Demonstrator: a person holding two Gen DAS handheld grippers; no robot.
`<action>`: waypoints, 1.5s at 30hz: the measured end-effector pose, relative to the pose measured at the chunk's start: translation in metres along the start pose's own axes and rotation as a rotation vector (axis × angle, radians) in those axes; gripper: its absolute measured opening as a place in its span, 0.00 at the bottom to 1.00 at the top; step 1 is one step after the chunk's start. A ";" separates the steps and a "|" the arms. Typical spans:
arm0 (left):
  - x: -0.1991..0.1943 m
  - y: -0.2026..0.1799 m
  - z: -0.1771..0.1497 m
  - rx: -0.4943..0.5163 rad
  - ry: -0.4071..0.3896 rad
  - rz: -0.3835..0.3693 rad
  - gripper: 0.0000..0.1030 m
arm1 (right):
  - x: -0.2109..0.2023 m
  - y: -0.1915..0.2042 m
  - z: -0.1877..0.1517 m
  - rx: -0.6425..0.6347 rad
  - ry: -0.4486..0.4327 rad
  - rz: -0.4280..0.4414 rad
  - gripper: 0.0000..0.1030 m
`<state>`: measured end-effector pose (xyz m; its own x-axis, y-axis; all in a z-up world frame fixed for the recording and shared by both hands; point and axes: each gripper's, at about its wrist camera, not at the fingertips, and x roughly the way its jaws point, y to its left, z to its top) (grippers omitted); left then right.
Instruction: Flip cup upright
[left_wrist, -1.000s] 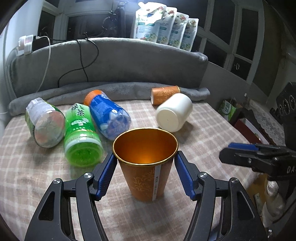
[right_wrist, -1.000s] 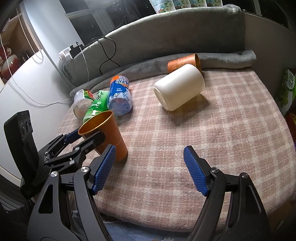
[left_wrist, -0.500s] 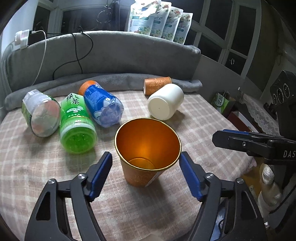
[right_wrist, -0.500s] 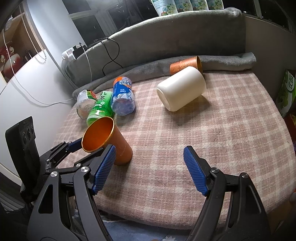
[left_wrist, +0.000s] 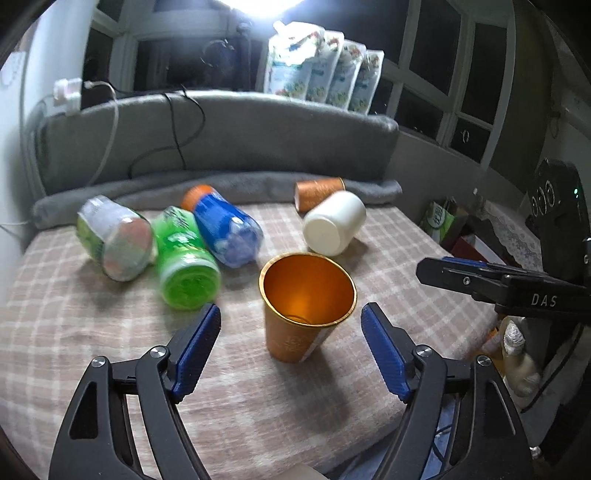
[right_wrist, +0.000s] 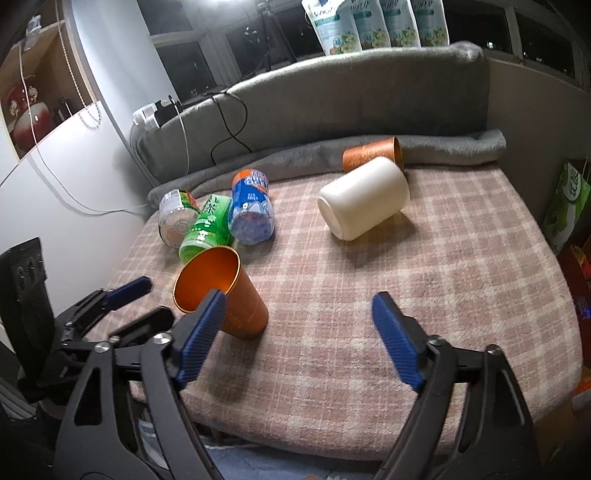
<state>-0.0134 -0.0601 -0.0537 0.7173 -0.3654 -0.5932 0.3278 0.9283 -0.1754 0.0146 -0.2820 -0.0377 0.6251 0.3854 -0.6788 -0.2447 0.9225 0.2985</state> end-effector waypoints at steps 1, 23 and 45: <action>-0.003 0.001 0.000 -0.001 -0.006 0.005 0.76 | -0.001 0.001 0.000 -0.005 -0.008 -0.007 0.84; -0.069 0.027 0.024 -0.042 -0.290 0.255 0.78 | -0.019 0.025 0.008 -0.129 -0.186 -0.190 0.86; -0.083 0.026 0.031 -0.041 -0.371 0.311 0.89 | -0.039 0.037 0.016 -0.151 -0.364 -0.299 1.00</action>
<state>-0.0457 -0.0079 0.0155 0.9507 -0.0629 -0.3036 0.0439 0.9967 -0.0690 -0.0069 -0.2635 0.0104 0.8962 0.0957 -0.4332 -0.1028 0.9947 0.0072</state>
